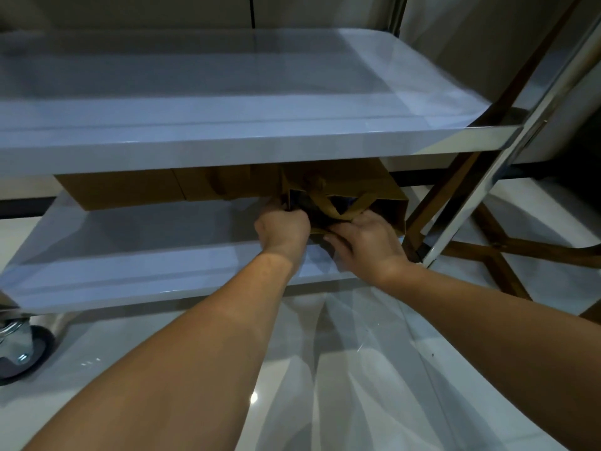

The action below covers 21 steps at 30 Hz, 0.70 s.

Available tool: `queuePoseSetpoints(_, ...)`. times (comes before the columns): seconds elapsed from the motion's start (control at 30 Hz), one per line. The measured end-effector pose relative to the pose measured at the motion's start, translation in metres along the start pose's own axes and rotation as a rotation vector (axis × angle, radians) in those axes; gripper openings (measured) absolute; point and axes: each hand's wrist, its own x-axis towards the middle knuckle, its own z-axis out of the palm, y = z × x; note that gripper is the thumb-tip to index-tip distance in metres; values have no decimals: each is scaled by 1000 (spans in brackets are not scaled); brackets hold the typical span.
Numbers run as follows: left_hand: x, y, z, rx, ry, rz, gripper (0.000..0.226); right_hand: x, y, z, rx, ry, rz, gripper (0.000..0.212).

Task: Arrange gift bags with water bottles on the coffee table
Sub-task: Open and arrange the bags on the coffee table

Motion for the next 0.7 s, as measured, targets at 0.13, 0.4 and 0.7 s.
queuePoseSetpoints(0.13,2,-2,1,10,13,5,28,-10,-12,-19,15,32,-12,25)
queuePoseSetpoints(0.4,-1,-4,2,56,10,18,21,13,8,-36,-89,149,319,34)
queuePoseSetpoints(0.7,-3,-3,-2,60,38,27,32,5,-1,-21,10,324,149,24)
